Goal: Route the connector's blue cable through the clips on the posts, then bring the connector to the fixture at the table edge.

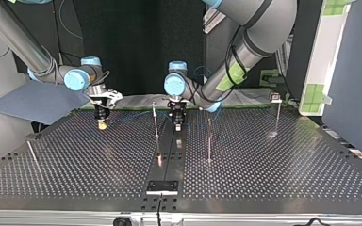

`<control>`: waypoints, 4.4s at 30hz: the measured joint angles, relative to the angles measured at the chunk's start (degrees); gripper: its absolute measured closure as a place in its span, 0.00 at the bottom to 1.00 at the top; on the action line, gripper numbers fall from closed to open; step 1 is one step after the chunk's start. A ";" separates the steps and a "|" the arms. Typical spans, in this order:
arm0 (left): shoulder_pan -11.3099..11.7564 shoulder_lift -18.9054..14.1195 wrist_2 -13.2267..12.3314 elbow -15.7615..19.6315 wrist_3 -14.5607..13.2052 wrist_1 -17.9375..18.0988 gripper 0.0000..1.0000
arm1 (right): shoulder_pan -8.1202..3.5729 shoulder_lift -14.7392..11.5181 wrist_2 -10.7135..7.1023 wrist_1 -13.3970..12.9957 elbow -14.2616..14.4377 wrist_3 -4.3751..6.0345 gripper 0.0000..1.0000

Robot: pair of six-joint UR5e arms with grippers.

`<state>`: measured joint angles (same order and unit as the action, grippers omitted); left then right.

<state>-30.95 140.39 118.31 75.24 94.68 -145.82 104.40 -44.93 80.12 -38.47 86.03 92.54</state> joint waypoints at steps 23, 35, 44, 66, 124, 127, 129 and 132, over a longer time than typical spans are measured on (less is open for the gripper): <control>-0.80 -0.07 -0.98 0.06 -5.65 -2.84 0.00 | -0.07 0.30 -1.29 0.23 -0.05 0.03 1.00; -2.20 -0.35 3.70 0.07 -7.65 -8.58 0.00 | 0.13 0.31 -1.27 1.29 -0.02 -0.07 1.00; -3.62 -2.69 2.16 2.15 -7.23 -12.72 0.00 | 0.43 0.37 -1.27 2.10 -0.02 -0.29 1.00; -6.05 -6.49 -0.16 4.79 -5.93 -12.23 0.00 | 0.51 0.47 -1.27 2.93 -0.02 -0.41 1.00; -7.31 -13.59 -8.28 15.88 -0.64 -10.03 0.00 | 0.58 0.48 -1.29 3.48 0.00 -0.94 1.00; -7.45 -13.58 -8.59 16.35 -0.51 -9.25 0.00 | 0.59 0.49 -1.28 3.48 0.00 -0.94 1.00; -7.55 -13.58 -8.71 16.47 -0.38 -8.68 0.00 | 0.59 0.49 -1.28 3.48 0.00 -0.94 1.00; -7.58 -13.55 -8.83 16.53 -0.18 -7.55 0.00 | 0.59 0.49 -1.27 3.48 0.01 -0.94 1.00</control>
<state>-38.53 126.83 109.48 91.77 94.50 -153.38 104.99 -44.44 78.85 -34.99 86.03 91.60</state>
